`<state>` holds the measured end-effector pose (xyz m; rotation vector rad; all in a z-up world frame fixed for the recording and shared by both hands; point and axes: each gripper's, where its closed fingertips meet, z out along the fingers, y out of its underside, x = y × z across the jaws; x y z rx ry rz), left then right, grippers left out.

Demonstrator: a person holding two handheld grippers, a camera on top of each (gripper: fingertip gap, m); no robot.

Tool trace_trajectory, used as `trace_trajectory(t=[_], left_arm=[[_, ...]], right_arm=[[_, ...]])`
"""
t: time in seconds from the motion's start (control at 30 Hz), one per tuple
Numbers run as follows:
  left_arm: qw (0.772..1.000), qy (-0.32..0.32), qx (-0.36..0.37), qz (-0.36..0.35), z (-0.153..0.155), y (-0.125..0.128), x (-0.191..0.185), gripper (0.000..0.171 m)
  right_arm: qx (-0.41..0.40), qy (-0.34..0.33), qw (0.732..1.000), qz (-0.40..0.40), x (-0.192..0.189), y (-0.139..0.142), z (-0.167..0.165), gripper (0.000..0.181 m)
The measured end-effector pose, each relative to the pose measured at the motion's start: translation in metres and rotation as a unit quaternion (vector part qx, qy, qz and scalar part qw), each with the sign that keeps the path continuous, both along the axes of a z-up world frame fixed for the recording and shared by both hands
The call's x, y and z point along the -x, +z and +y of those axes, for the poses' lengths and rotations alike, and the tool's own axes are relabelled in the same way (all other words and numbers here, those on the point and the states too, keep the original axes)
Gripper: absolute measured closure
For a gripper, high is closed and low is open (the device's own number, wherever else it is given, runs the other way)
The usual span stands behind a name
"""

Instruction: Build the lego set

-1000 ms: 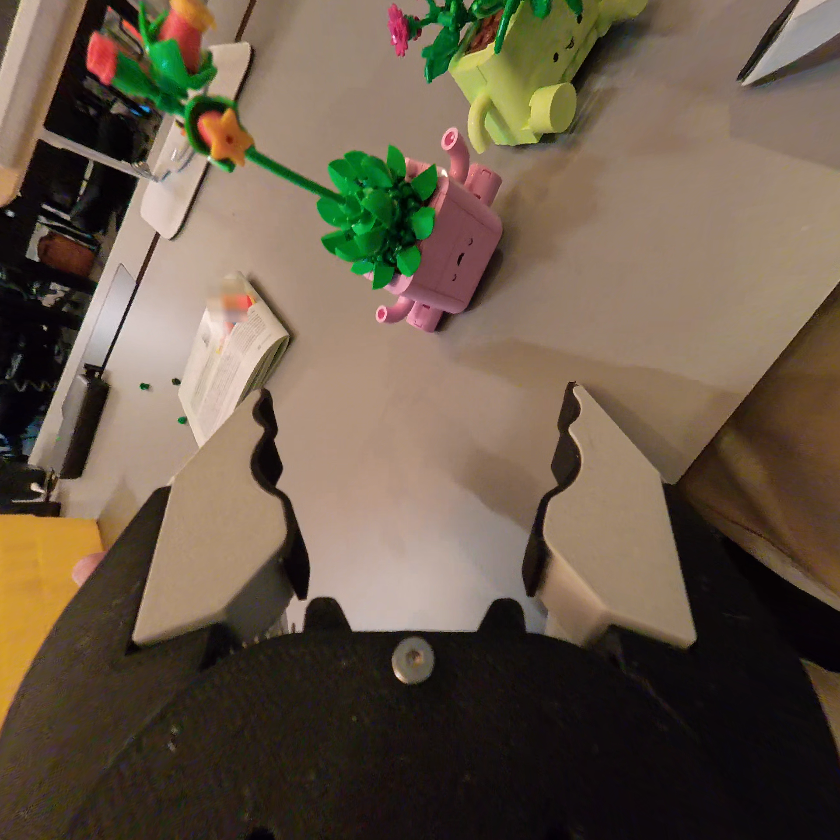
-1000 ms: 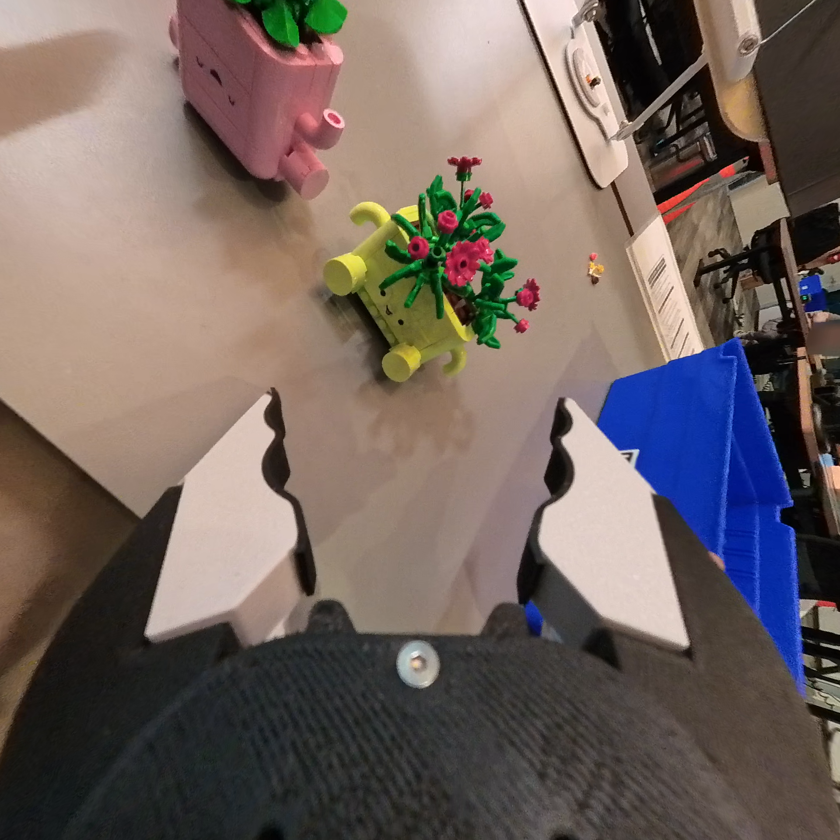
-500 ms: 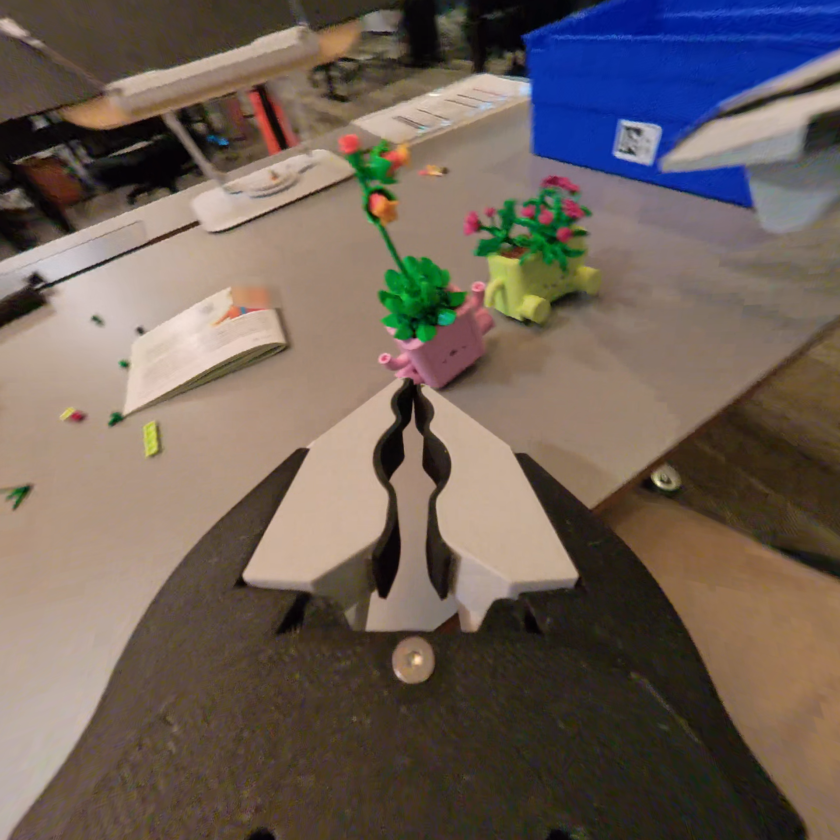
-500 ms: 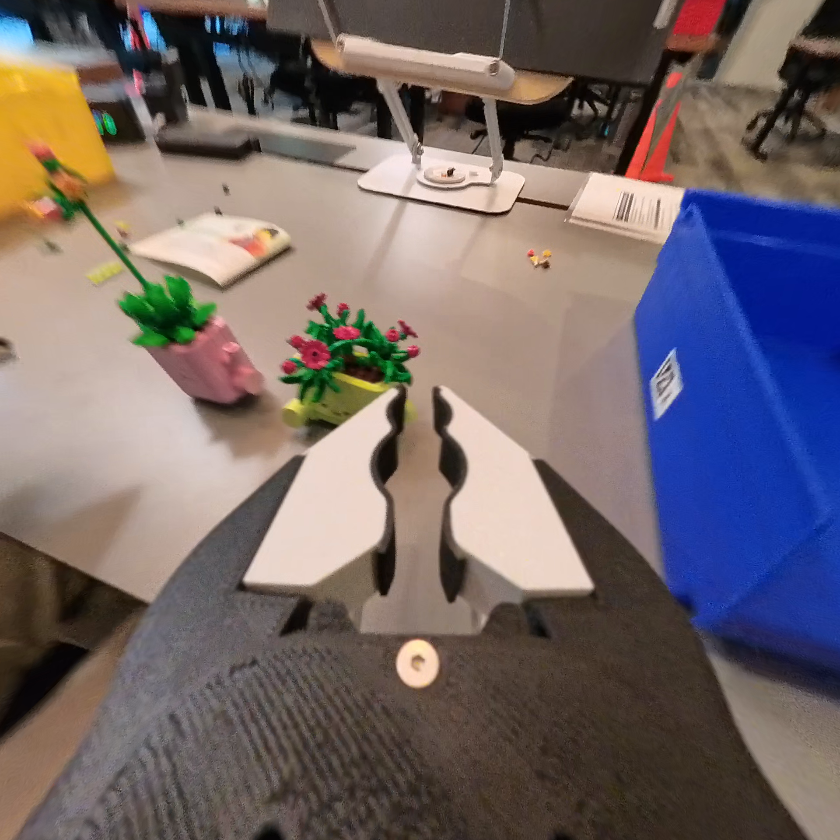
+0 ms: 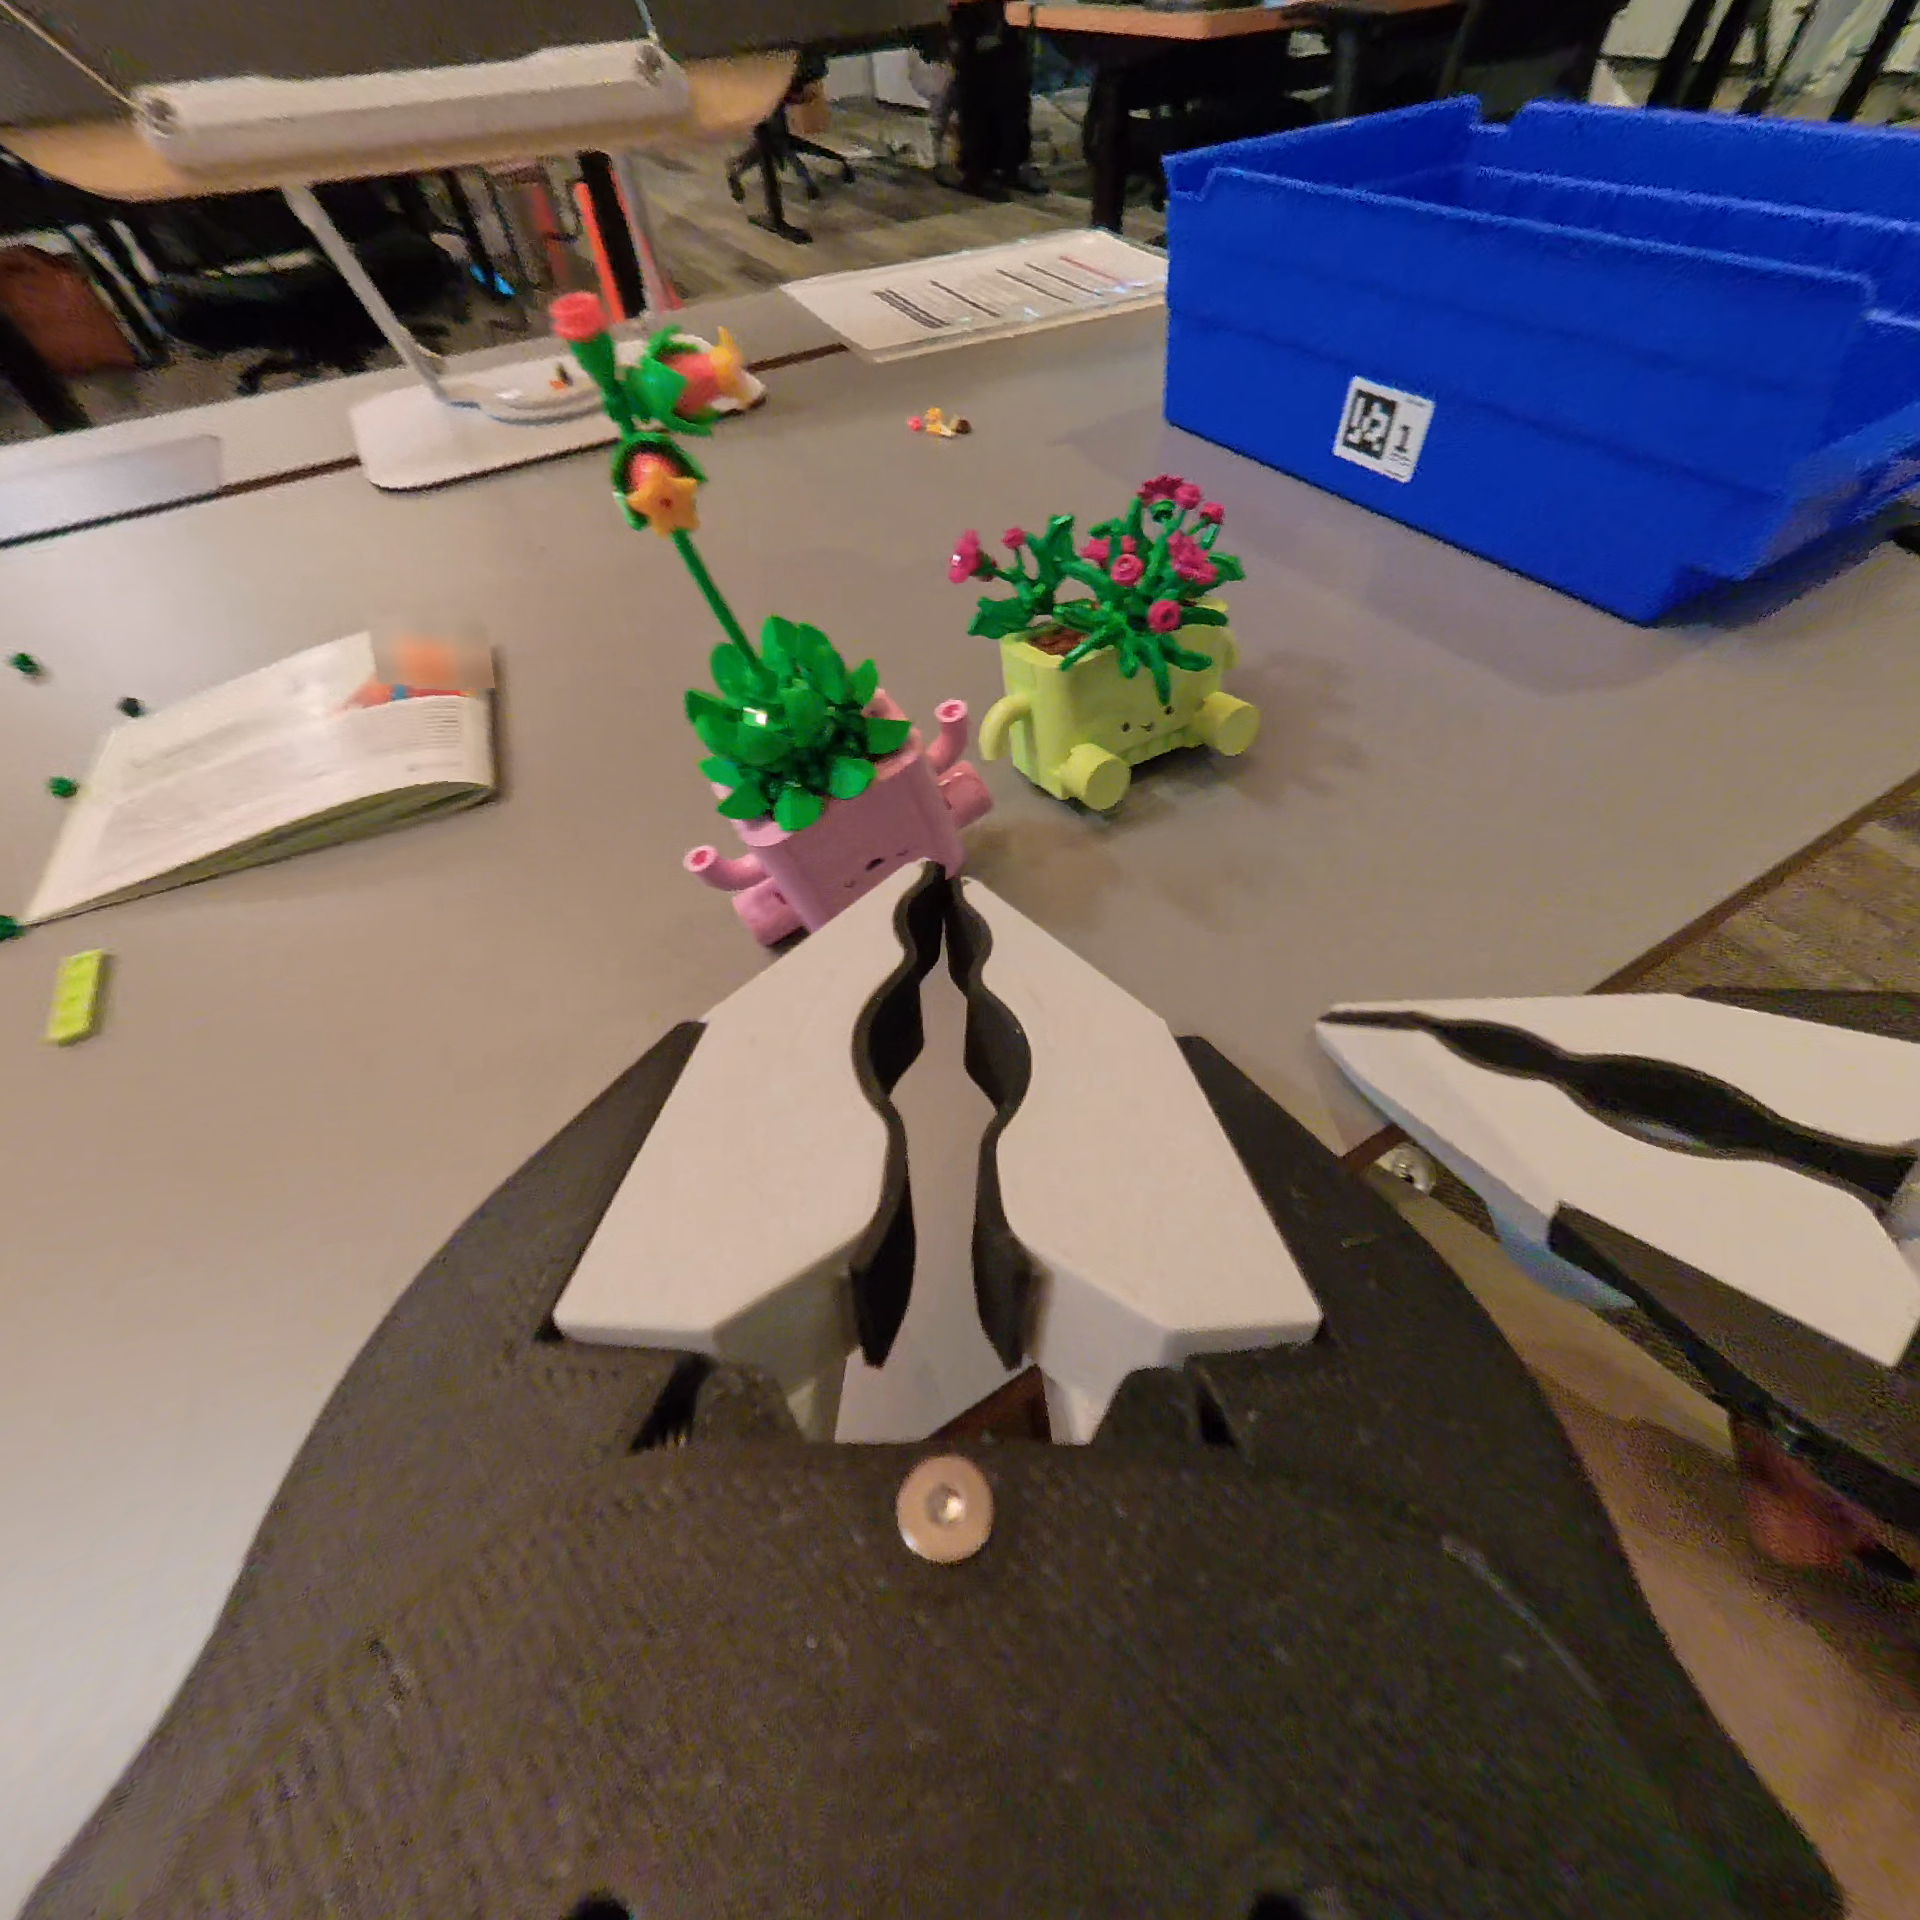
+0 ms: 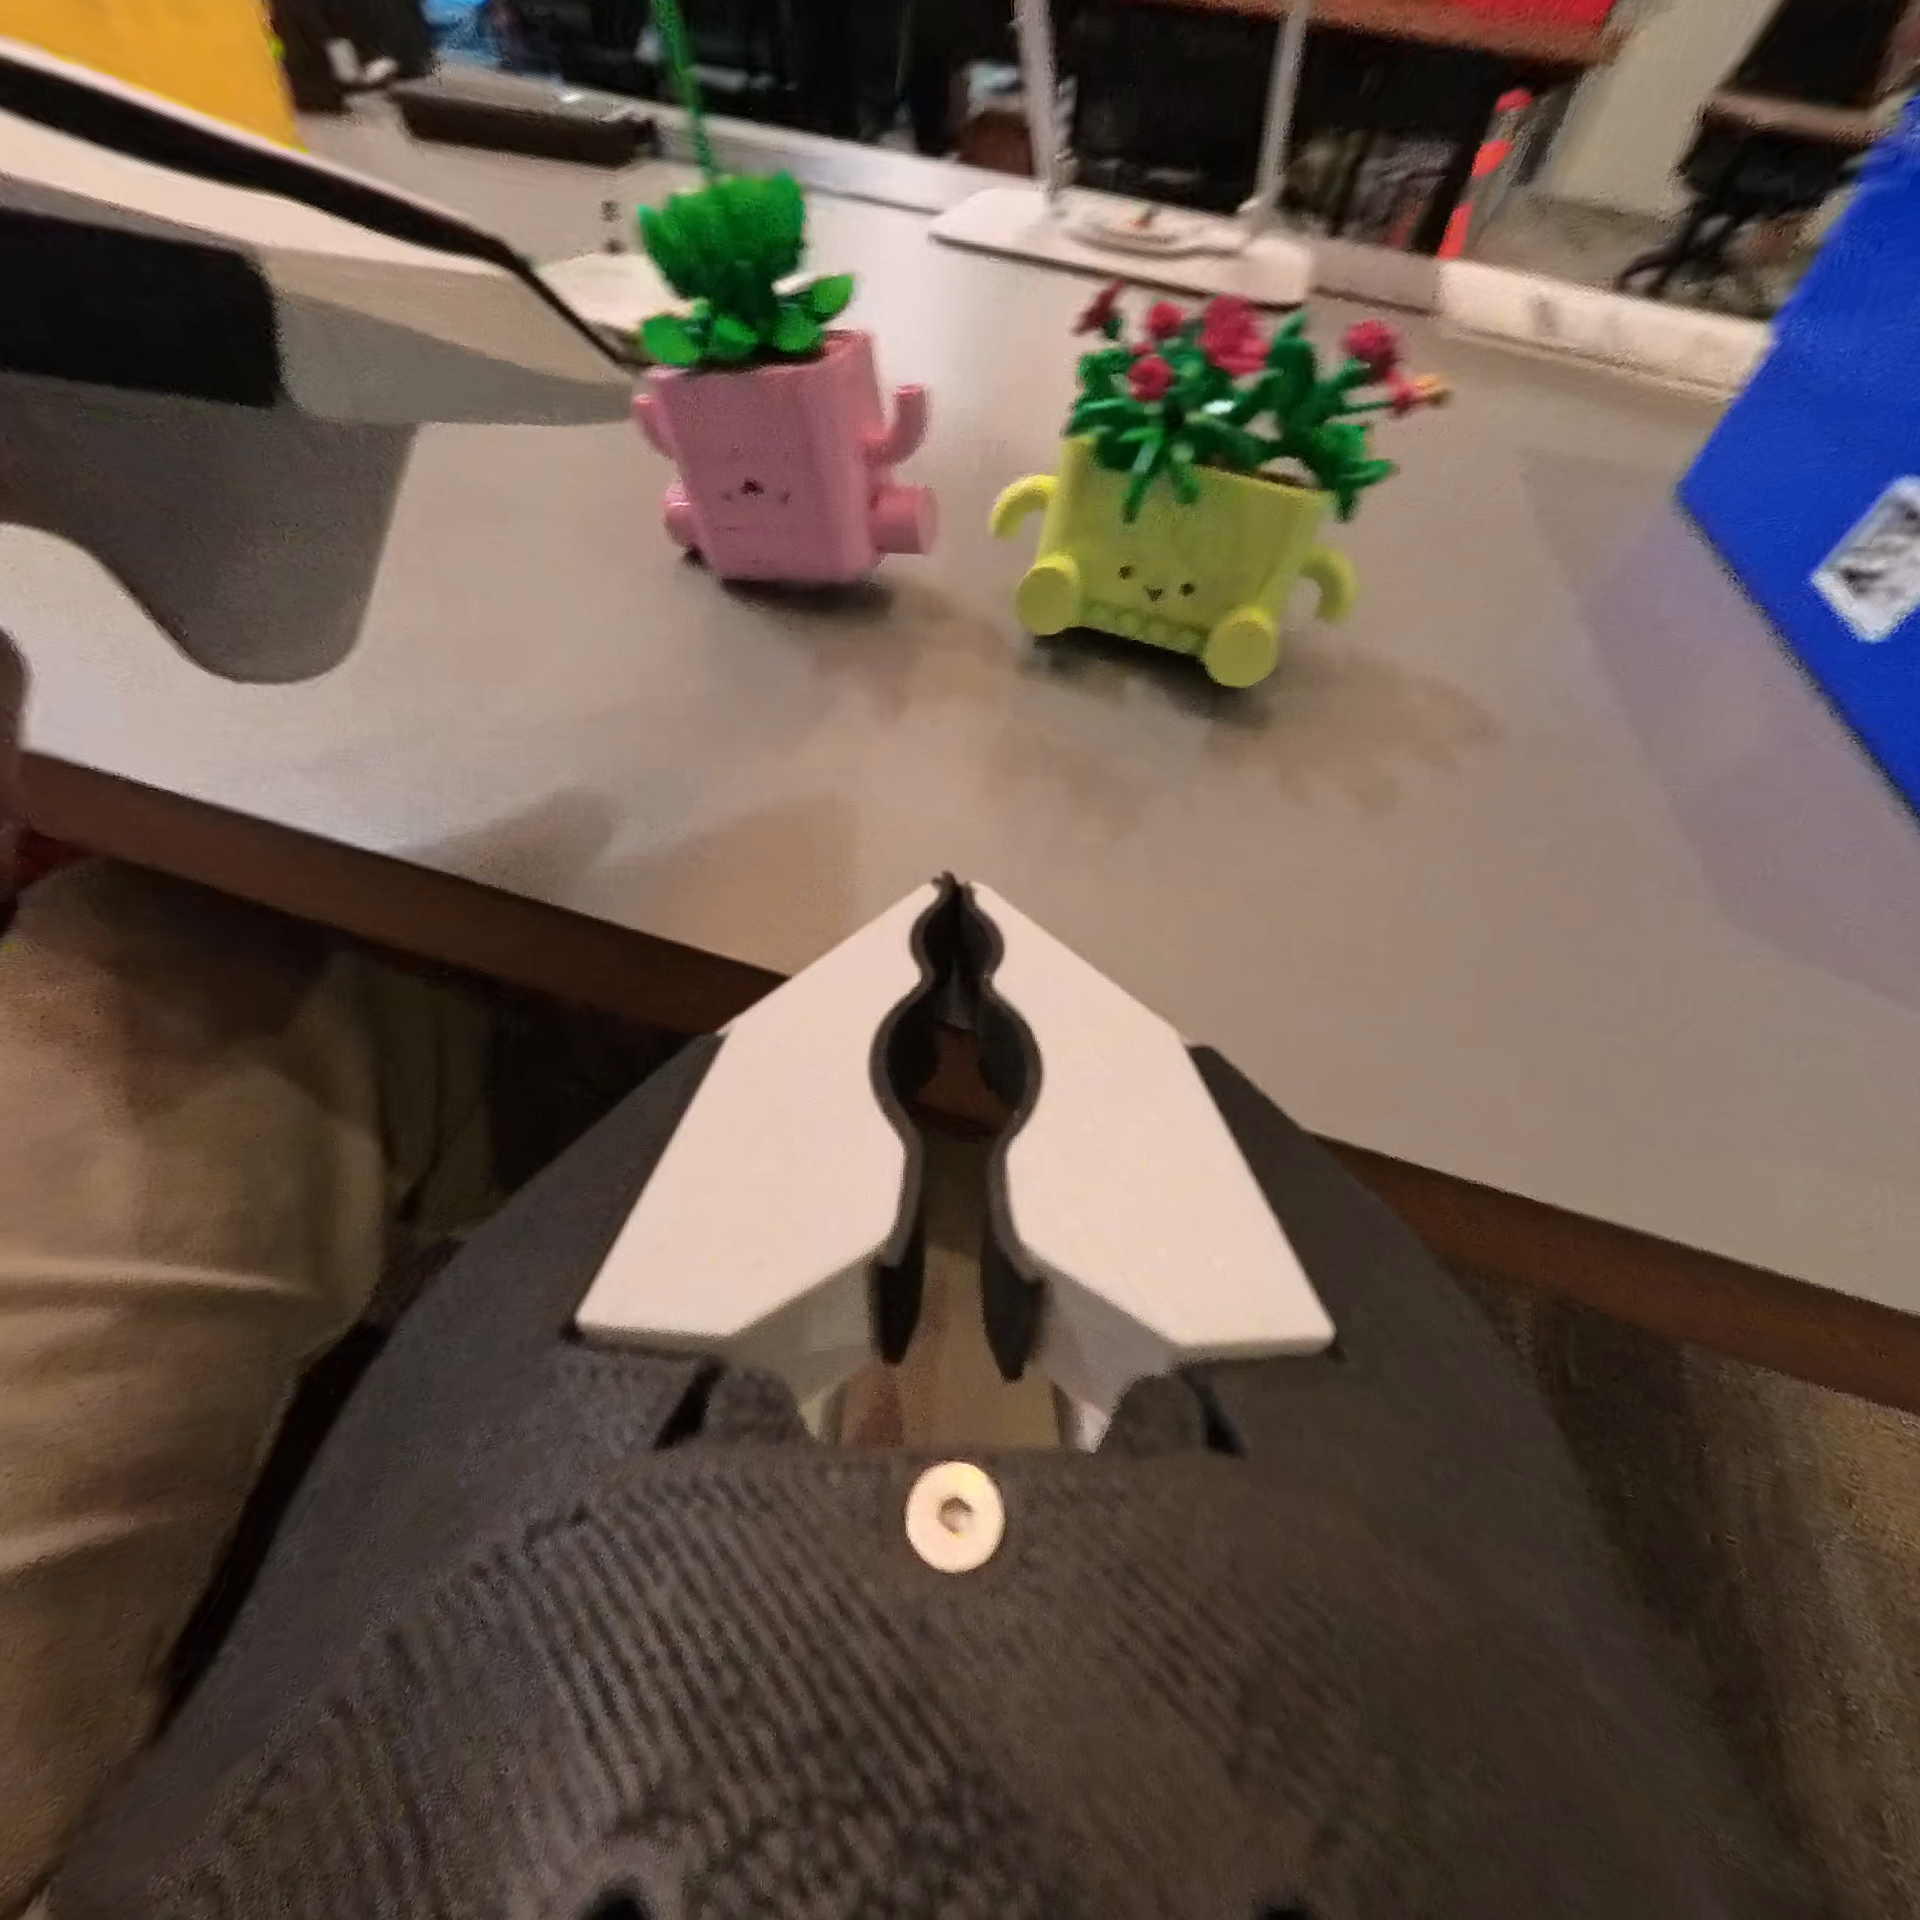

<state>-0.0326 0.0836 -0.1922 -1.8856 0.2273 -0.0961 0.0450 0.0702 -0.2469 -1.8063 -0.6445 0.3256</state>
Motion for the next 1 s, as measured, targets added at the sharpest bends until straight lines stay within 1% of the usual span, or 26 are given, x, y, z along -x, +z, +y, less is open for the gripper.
trace_trajectory(t=[0.07,0.13,0.23,0.3,0.37,0.5,0.53,0.6,0.7,0.8,0.9,1.0], left_arm=[[1.0,-0.011,-0.002,-0.003,0.002,0.0,-0.007,0.171],[1.0,-0.022,-0.006,0.005,0.004,0.002,-0.013,0.171],[0.999,-0.027,-0.015,0.017,0.002,0.004,-0.016,0.171],[0.999,-0.025,-0.019,0.018,0.0,0.003,-0.015,0.171],[0.999,-0.02,-0.024,0.014,-0.001,0.001,-0.013,0.171],[1.0,-0.017,-0.021,0.011,-0.001,-0.001,-0.011,0.171],[1.0,-0.018,-0.019,0.009,-0.002,-0.002,-0.011,0.171],[1.0,-0.02,-0.013,0.008,-0.004,-0.004,-0.011,0.171],[1.0,-0.02,-0.012,0.006,-0.01,-0.005,-0.008,0.171],[1.0,-0.011,-0.008,0.007,-0.017,-0.009,-0.001,0.171],[1.0,0.0,-0.01,0.007,-0.024,-0.008,0.007,0.171],[1.0,0.008,-0.006,0.002,-0.03,-0.01,0.015,0.171]], right_arm=[[-0.006,0.002,1.0,-0.011,-0.007,0.0,-0.002,0.181],[0.016,0.015,0.999,-0.035,-0.013,0.0,-0.01,0.181],[0.041,0.02,0.998,-0.037,-0.024,-0.001,-0.02,0.181],[0.077,0.024,0.995,-0.052,-0.03,-0.014,-0.03,0.181],[0.093,0.015,0.994,-0.059,-0.034,-0.025,-0.037,0.181],[0.145,-0.014,0.984,-0.098,-0.041,-0.063,-0.028,0.181],[0.163,-0.013,0.982,-0.094,-0.039,-0.073,-0.027,0.181],[0.181,-0.012,0.981,-0.073,-0.035,-0.082,-0.024,0.181],[0.161,-0.024,0.984,-0.069,-0.034,-0.081,-0.007,0.181],[0.109,-0.032,0.992,-0.053,-0.03,-0.077,0.013,0.181],[0.07,-0.048,0.996,-0.036,-0.03,-0.08,0.032,0.181],[0.054,-0.055,0.997,-0.017,-0.028,-0.083,0.044,0.181]])
